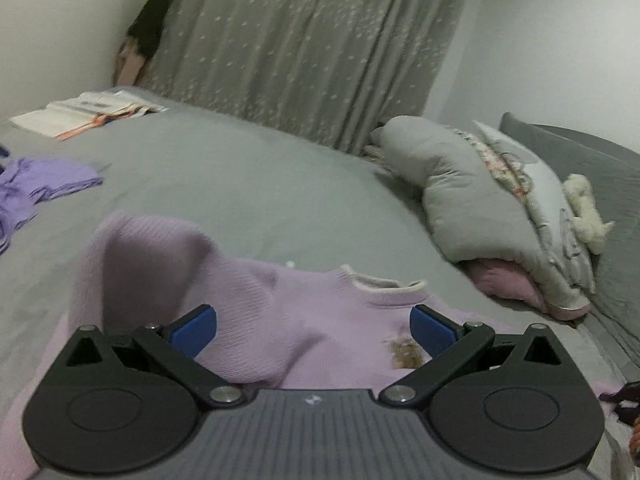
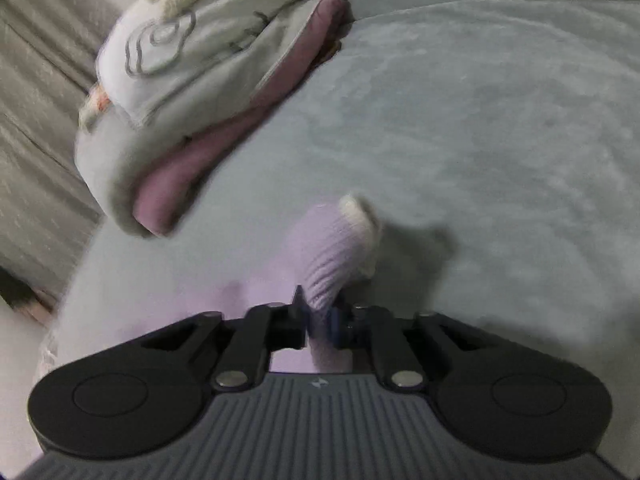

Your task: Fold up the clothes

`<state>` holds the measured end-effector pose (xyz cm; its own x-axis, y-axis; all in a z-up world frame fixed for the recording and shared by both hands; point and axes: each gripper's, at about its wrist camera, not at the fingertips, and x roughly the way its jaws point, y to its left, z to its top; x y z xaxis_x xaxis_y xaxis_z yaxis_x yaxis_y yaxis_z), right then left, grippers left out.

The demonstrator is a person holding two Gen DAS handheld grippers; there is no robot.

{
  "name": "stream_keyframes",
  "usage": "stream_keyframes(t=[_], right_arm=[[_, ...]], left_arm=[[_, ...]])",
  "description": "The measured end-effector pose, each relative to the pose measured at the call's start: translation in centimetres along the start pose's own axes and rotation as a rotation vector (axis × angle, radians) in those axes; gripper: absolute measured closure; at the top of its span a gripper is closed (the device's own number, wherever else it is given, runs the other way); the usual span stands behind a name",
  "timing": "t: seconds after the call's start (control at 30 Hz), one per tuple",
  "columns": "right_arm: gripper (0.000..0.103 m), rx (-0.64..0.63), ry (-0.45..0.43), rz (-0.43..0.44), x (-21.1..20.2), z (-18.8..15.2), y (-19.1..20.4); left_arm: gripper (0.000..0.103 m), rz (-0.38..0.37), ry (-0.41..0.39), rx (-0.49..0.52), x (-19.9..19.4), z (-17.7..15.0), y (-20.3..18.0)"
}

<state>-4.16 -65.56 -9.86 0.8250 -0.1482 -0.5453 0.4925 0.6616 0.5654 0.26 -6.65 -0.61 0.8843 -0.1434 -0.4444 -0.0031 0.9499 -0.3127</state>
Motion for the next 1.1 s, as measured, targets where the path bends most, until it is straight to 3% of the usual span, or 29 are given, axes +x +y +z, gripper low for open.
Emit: stream_keyframes(t=[0.03, 0.1, 0.2, 0.27, 0.33, 0.4, 0.47, 0.57, 0.6, 0.67, 0.73, 0.83, 0.9, 0.97, 1.1], right_arm=[[0.093, -0.035, -0.027, -0.006, -0.4, 0.2, 0.5], [0.093, -0.253, -0.198, -0.054, -2.5, 1.2, 4.7], [0.093, -0.450, -0.415, -0.092, -3.7, 1.6, 8.9], [0.093, -0.504, -0.478, -0.126, -3.1, 1.4, 10.4], [0.093, -0.572, -0.458, -0.190, -0.7, 1.1, 10.9], [0.093, -0.586, -0.383, -0.262, 1.8, 0.6, 10.0], [0.093, -0.508, -0.269, -0.325, 4.3, 0.6, 7.5], [0.088, -0.380, -0.117, -0.362, 6.2, 1.0, 4.6], [0.087, -0.383, -0.118, -0.359, 5.8, 0.9, 4.7], [0.070, -0.379, -0.154, -0.339, 4.2, 1.0, 5.4], [0.060, -0.360, -0.201, -0.303, 2.7, 1.1, 6.3], [0.048, -0.353, -0.247, -0.237, 0.7, 1.1, 7.7], [0.046, -0.369, -0.246, -0.199, -0.5, 0.7, 8.9], [0.045, -0.373, -0.253, -0.174, -0.9, 0.6, 10.0], [0.035, -0.438, -0.313, -0.133, -2.5, -0.4, 12.2]], left_arm=[[0.001, 0.009, 0.001, -0.012, 0.0, 0.0, 0.5], [0.001, 0.013, 0.012, -0.030, -0.6, -0.5, 1.3], [0.001, 0.036, 0.022, -0.040, -0.3, -0.4, 1.9], [0.001, 0.066, 0.032, -0.024, -0.7, -0.8, 2.8], [0.001, 0.100, 0.053, -0.015, 0.0, -0.7, 3.3], [0.001, 0.137, 0.084, -0.041, 0.6, -0.9, 4.6], [0.001, 0.175, 0.115, -0.068, 1.3, -1.0, 5.9], [0.001, 0.066, 0.128, -0.271, 0.4, 0.0, 8.8], [0.001, 0.025, 0.128, -0.321, -0.1, 0.4, 9.4], [0.001, -0.026, 0.084, -0.384, -1.4, 1.2, 10.6], [0.001, -0.045, 0.037, -0.450, -2.3, 1.7, 11.8], [0.001, -0.110, 0.083, -0.669, -3.1, 0.9, 14.5], [0.001, -0.172, 0.149, -0.742, -3.1, 0.3, 14.8], [0.001, -0.177, 0.184, -0.669, -3.8, 0.0, 13.7], [0.001, 0.025, 0.159, -0.475, -4.8, -0.1, 13.8]])
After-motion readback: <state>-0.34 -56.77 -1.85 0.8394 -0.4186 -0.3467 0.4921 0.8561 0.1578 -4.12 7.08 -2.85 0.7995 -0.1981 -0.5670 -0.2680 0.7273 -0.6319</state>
